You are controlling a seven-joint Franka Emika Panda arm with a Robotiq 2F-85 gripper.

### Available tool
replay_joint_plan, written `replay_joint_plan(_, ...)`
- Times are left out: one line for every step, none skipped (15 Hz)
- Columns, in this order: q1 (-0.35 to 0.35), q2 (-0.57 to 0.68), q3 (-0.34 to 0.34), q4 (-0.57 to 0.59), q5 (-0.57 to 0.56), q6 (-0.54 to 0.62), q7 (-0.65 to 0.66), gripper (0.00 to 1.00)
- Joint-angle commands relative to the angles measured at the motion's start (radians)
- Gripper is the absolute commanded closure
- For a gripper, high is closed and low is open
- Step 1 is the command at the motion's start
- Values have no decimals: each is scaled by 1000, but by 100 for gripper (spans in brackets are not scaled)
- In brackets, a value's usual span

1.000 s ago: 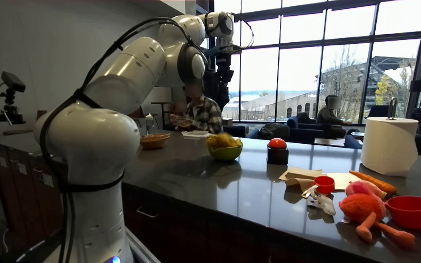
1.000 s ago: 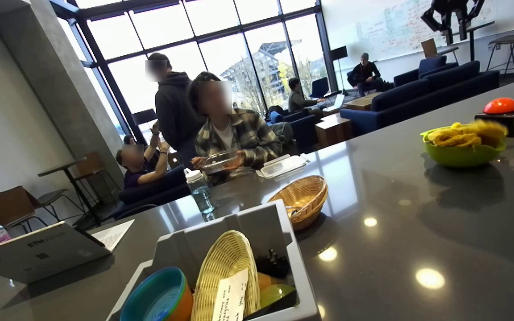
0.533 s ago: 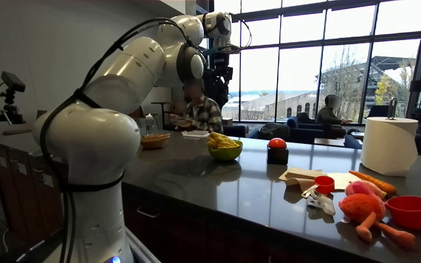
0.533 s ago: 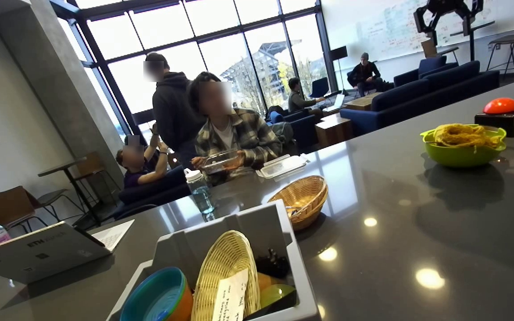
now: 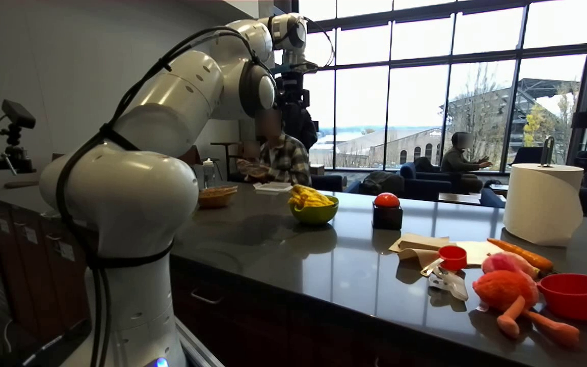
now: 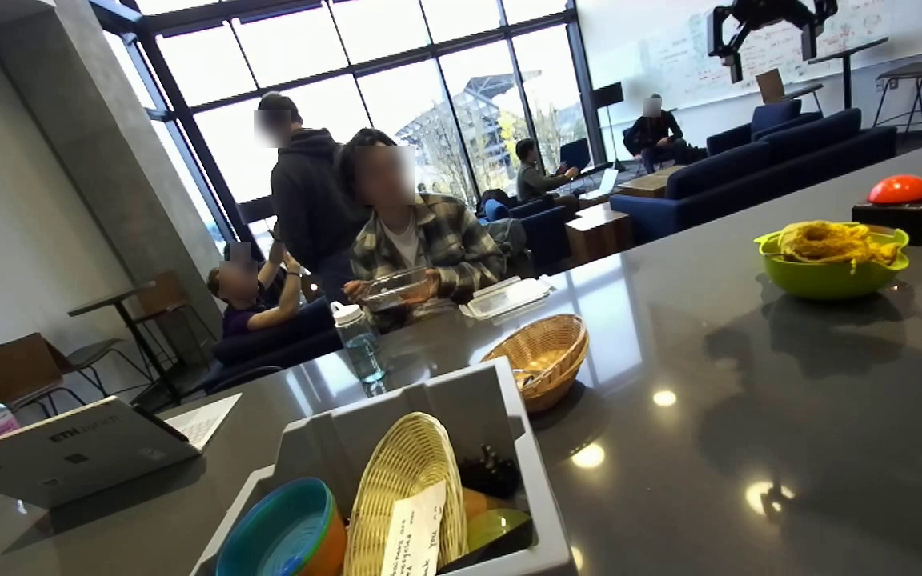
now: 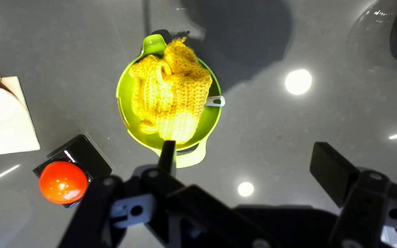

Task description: Put the yellow object in the green bowl

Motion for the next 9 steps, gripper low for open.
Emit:
replay_joint_plan(16,-42,7,-17,7,-27,22,0)
replay_joint_plan(16,-47,10,-19,13,-35,33,0)
replay_joint_plan(14,-50,12,-21,19,-44,47,0)
replay_joint_plan(6,-53,17,-24,29,-56,63,0)
replay_joint_plan(0,-55,19,-26,35,-69,74,0)
replay_joint_plan(-9,-55,20,-27,40,-79,85,0)
replay_joint_plan(-21,-56,22,-27,47,-91,87,0)
replay_joint_plan(-30,-57,21,-27,49,-101,85,0)
replay_joint_plan(-43,-58,20,-26,50,-109,67,0)
